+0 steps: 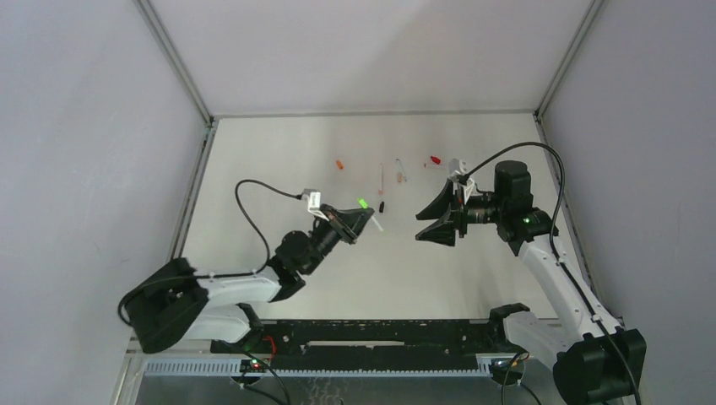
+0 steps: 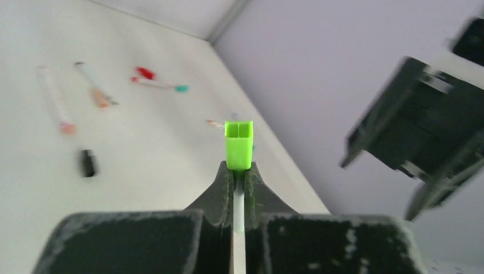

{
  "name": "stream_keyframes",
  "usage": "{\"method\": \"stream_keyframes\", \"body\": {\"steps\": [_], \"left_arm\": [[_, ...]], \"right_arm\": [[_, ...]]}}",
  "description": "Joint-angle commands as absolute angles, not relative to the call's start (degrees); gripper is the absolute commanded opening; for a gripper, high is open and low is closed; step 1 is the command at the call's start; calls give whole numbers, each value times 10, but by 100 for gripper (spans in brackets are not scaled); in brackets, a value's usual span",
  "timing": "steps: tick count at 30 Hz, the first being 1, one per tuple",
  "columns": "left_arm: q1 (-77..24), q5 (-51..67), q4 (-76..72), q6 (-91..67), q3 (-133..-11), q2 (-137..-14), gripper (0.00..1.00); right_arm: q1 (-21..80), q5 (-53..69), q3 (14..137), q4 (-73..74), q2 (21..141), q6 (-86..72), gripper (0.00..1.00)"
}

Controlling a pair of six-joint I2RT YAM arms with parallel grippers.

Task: Insert the pens into the pen caps
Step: Place the pen at the center of the board.

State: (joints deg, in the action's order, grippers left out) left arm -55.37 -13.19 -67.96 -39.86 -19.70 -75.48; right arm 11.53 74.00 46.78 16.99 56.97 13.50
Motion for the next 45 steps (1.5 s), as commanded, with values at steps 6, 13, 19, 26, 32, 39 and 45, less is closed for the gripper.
{"method": "stream_keyframes", "body": {"steps": [6,13,19,26,32,39,45], "left_arm": [[-440,-187,22,-374,-363,-705,0],[-378,-260,153,-358,-444,-790,0],[-320,-233,167,-349,-474,-846,0],[-261,-212,173,-342,-488,-888,0],[-216,-195,168,-332,-491,-911,0],[-193,-185,168,-328,-496,-917,11],[-189,-188,181,-328,-494,-889,26]], "right_arm": [[95,688,487,189,569,175,66],[90,680,487,192,573,178,66],[87,675,487,192,574,179,67],[87,671,487,191,575,179,66],[87,670,487,191,573,178,67],[85,668,487,191,570,177,66],[76,672,487,190,562,175,67]]}}
